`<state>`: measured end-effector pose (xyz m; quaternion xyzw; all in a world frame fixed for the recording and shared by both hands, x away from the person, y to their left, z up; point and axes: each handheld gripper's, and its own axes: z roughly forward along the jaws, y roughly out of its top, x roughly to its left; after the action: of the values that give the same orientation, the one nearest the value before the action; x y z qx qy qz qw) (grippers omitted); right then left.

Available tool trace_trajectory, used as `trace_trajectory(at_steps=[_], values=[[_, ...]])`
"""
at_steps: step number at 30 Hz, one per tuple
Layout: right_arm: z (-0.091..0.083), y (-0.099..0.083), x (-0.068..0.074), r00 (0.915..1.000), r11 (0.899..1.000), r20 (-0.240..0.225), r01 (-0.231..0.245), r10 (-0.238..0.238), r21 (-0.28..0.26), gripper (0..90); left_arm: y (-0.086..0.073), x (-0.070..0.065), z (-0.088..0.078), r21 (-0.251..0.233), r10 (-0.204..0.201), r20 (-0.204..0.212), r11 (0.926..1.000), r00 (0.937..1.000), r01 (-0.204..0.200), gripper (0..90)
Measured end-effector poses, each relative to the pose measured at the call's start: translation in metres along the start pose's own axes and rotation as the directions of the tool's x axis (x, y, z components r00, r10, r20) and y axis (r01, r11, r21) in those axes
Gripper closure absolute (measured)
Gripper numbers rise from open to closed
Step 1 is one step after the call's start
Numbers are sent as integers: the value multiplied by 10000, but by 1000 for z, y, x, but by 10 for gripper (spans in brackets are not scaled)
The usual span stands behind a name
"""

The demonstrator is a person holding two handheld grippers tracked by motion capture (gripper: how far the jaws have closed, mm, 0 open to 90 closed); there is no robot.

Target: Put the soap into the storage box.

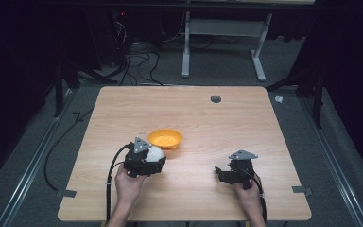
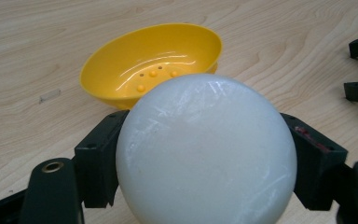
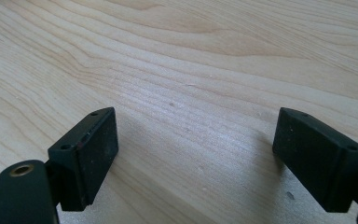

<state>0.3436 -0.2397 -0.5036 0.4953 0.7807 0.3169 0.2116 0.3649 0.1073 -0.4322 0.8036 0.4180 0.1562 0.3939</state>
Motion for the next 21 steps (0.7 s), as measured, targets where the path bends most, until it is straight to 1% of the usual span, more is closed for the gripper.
trace_trajectory(at_steps=[7,13,16,20,21], values=[[0,0,0,10000,10000,6,1,-1,4,149,10,2,0,-237,-10,109,9997,9999,13,246],[0,0,0,10000,10000,7,2,-2,3,149,20,4,2,-226,121,117,9997,9999,-118,247],[0,0,0,10000,10000,7,6,-6,3,149,27,5,2,-255,70,250,9997,9997,-64,246],[0,0,0,10000,10000,4,6,-6,3,149,35,9,1,-280,-22,285,9996,9996,30,246],[0,0,0,10000,10000,5,7,-7,2,149,36,10,1,-253,5,248,9997,9997,1,246]])
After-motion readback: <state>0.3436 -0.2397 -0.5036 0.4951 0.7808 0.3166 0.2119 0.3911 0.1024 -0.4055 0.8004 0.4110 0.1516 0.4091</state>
